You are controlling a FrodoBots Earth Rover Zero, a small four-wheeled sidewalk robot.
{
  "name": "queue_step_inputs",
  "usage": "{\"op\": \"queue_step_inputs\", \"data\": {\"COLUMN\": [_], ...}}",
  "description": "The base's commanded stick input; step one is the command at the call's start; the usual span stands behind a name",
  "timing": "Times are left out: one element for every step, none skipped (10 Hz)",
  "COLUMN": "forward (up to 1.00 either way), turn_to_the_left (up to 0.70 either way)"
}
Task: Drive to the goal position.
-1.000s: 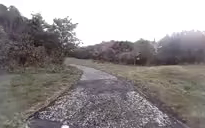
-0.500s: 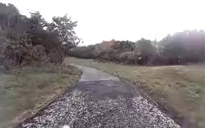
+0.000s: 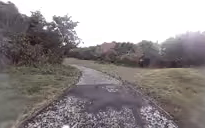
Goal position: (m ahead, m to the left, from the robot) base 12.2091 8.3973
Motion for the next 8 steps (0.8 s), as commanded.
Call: {"op": "queue_step_inputs", "data": {"forward": [0.7, 0.7, 0.7, 0.7, 0.7, 0.7, 0.7, 0.7], "turn_to_the_left": [0.0, 0.0, 0.0, 0.0, 0.0, 0.0, 0.0, 0.0]}}
